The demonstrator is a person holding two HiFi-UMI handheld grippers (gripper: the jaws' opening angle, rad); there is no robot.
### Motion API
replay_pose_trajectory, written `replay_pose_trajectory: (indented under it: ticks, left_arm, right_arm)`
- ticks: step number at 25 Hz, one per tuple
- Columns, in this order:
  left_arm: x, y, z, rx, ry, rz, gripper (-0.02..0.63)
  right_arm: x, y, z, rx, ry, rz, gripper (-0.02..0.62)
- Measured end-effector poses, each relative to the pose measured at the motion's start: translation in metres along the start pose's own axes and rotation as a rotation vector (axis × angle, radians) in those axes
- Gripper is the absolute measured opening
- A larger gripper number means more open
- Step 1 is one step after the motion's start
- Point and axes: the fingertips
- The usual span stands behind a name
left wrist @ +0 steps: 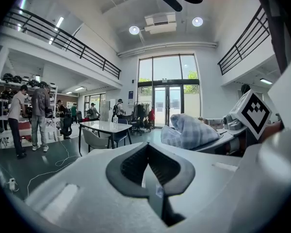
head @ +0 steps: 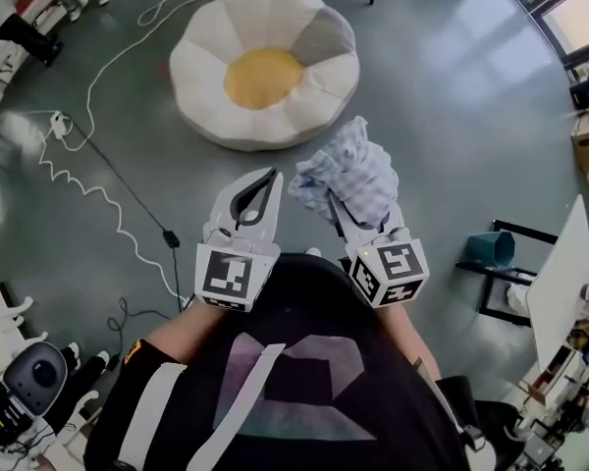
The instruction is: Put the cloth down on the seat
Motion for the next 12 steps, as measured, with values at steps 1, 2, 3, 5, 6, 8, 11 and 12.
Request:
replay_pose_trajectory:
  ticks: [1,2,3,5,6,8,11,12]
  left_arm:
    - [-0.010,0.004,-0.002,0.005,-0.010,0.000,-0.001]
    - [-0.023,0.007,-0.005,0.010,-0.020,0.001,0.000]
    - [-0.039,0.008,-0.007,0.013,-0.032,0.003,0.000]
    - [-0.069,0.006,-0.011,0.019,-0.059,0.009,0.000]
    - [-0.078,0.005,-0.012,0.021,-0.073,0.012,0.000]
    - [-0.085,0.003,-0.013,0.024,-0.095,0.012,-0.001]
    - [-0.086,0.007,-0.012,0.029,-0.116,0.005,0.000]
    - [-0.086,0.008,-0.011,0.031,-0.121,0.002,0.000]
  right_arm:
    - [-0.003,0.007,-0.006,0.003,-0.010,-0.003,0.175]
    - [-0.007,0.014,-0.015,0.006,-0.023,-0.005,0.175]
    - [-0.014,0.022,-0.026,0.007,-0.036,-0.005,0.175]
    - [-0.027,0.033,-0.048,0.009,-0.063,-0.006,0.176]
    - [-0.032,0.037,-0.055,0.012,-0.076,-0.007,0.175]
    - [-0.037,0.039,-0.059,0.019,-0.100,-0.014,0.175]
    - [-0.036,0.037,-0.059,0.017,-0.127,-0.035,0.176]
    - [-0.035,0.037,-0.059,0.015,-0.132,-0.042,0.176]
Point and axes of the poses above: the fingertips, and each gripper's own axes: z backward along the fingers, x to its right, y out of its top, and after that the axes turned 8 degrees about -x, right-handed
